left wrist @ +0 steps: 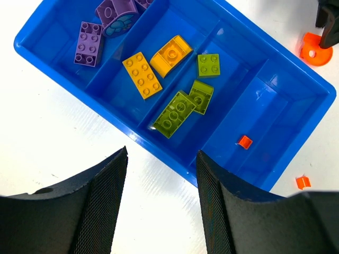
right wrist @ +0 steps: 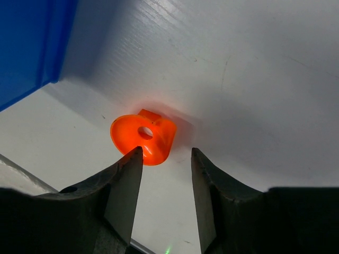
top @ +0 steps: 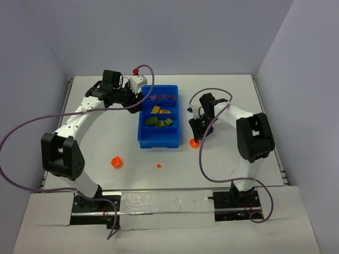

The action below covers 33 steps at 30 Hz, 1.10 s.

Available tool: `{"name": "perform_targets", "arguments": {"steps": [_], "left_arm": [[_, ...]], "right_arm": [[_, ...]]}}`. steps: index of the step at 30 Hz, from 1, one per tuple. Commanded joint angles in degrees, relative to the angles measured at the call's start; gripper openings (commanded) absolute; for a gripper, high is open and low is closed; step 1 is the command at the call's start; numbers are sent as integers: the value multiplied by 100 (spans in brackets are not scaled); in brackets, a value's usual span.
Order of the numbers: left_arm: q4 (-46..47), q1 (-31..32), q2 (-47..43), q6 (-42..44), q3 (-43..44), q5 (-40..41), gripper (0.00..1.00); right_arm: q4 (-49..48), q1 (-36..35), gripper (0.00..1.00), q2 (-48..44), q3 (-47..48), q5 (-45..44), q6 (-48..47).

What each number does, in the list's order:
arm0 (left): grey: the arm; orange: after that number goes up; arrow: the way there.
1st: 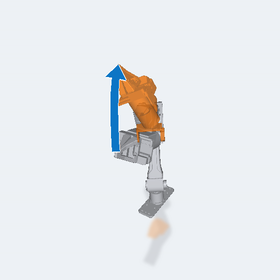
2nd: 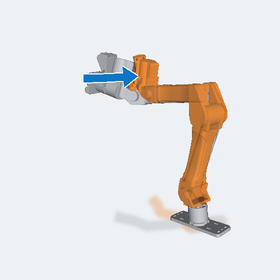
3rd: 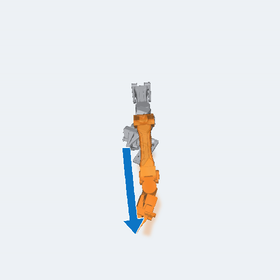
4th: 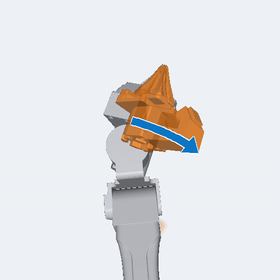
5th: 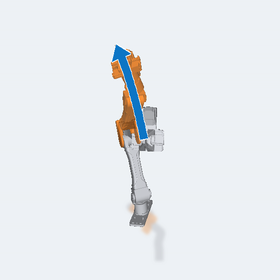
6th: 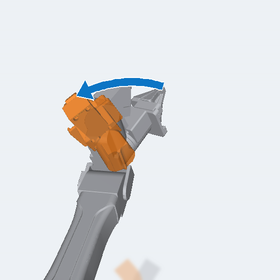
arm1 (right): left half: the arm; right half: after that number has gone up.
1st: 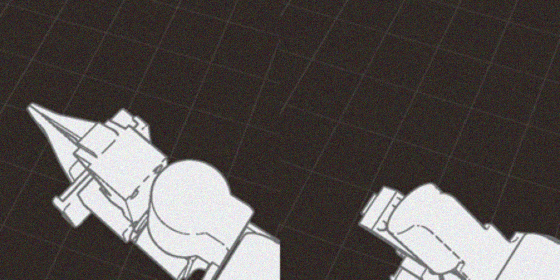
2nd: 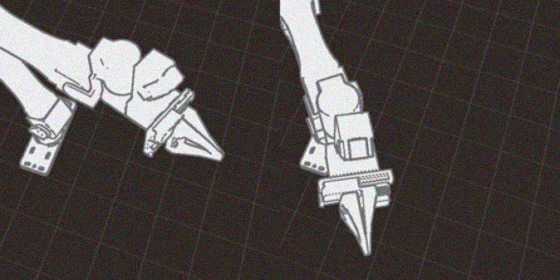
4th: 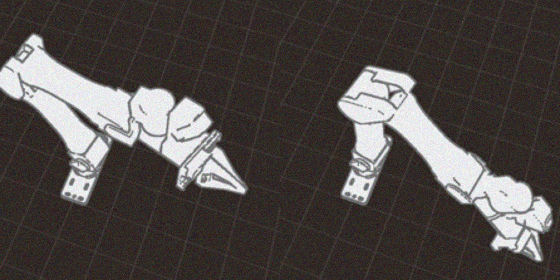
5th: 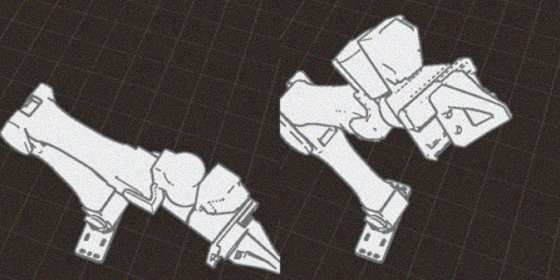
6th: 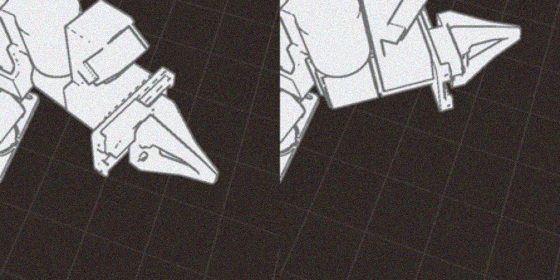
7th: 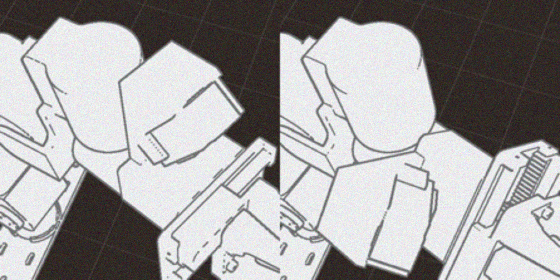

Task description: Sort the legos into containers by color

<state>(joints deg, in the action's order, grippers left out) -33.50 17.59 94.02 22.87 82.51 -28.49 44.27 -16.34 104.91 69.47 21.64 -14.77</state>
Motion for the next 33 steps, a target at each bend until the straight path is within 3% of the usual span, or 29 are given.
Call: {"name": "perform_targets", "arguments": {"steps": [1, 9, 14, 19, 22, 28, 33], "left_arm": [[181, -66, -344, -85, -19, 26, 61], [212, -159, -481, -36, -227, 116, 60], [283, -264, -579, -24, -311, 116, 59], [458, -737, -713, -415, -518, -272, 60], [256, -985, -692, -451, -465, -628, 62], [-448, -1099, -907, 11, -742, -794, 67], [-1039, -1367, -1233, 207, -1105, -875, 72]], "right_arm": [[107, 38, 46, 212, 260, 303, -38], [231, 158, 27, 504, 278, 806, -69], [600, 513, 1, 325, 515, 921, -171], [1331, 1060, 0, -577, 1097, 907, -595], [1417, 1037, 0, -857, 1608, 798, -782], [1191, 87, 0, -604, 3045, 616, -495], [932, -852, 0, -370, 3406, 223, -545]]}}
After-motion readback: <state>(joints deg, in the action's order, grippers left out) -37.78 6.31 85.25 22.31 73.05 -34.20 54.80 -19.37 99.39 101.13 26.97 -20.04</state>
